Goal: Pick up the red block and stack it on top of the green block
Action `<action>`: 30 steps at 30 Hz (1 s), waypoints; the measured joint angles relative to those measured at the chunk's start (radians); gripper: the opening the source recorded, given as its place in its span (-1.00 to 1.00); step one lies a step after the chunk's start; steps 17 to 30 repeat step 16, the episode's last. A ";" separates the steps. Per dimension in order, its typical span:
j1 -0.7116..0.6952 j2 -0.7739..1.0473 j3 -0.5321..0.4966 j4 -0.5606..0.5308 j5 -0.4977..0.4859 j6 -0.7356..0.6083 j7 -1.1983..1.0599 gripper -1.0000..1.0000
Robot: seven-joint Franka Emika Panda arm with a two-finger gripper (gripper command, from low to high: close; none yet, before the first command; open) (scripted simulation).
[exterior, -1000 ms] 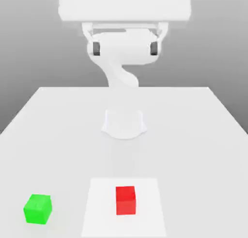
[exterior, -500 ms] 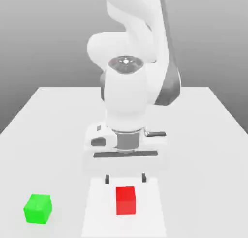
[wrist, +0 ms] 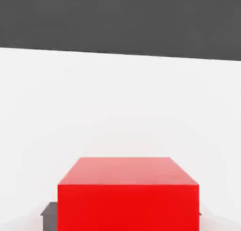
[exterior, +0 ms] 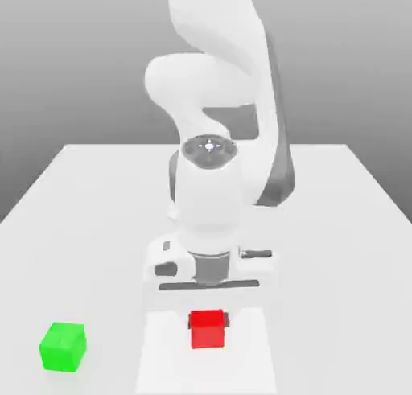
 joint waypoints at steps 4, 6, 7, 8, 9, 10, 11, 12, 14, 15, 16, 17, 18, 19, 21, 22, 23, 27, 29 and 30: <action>-0.112 -0.029 -0.085 0.075 0.020 -0.106 0.047 -1.00; -0.179 -0.020 -0.138 0.129 0.033 -0.151 0.078 -1.00; -0.210 -0.014 -0.164 0.155 0.039 -0.171 0.093 -1.00; -0.238 0.002 -0.188 0.183 0.050 -0.184 0.106 -1.00; -0.253 0.030 -0.197 0.201 0.065 -0.175 0.107 -1.00; -0.265 0.062 -0.196 0.210 0.081 -0.153 0.101 -1.00; -0.272 0.096 -0.193 0.216 0.098 -0.126 0.091 -1.00; -0.282 0.131 -0.184 0.220 0.115 -0.095 0.081 -1.00; -0.289 0.158 -0.176 0.222 0.127 -0.071 0.073 1.00; -0.289 0.158 -0.176 0.222 0.127 -0.071 0.073 1.00; -0.289 0.158 -0.176 0.222 0.127 -0.071 0.073 1.00; -0.289 0.158 -0.176 0.222 0.127 -0.071 0.073 1.00; -0.289 0.158 -0.176 0.222 0.127 -0.071 0.073 1.00; -0.289 0.158 -0.176 0.222 0.127 -0.071 0.073 1.00; -0.289 0.158 -0.176 0.222 0.127 -0.071 0.073 1.00; -0.289 0.158 -0.176 0.222 0.127 -0.071 0.073 1.00; -0.289 0.158 -0.176 0.222 0.127 -0.071 0.073 1.00; -0.289 0.158 -0.176 0.222 0.127 -0.071 0.073 1.00; -0.289 0.158 -0.176 0.222 0.127 -0.071 0.073 1.00; -0.289 0.158 -0.176 0.222 0.127 -0.071 0.073 1.00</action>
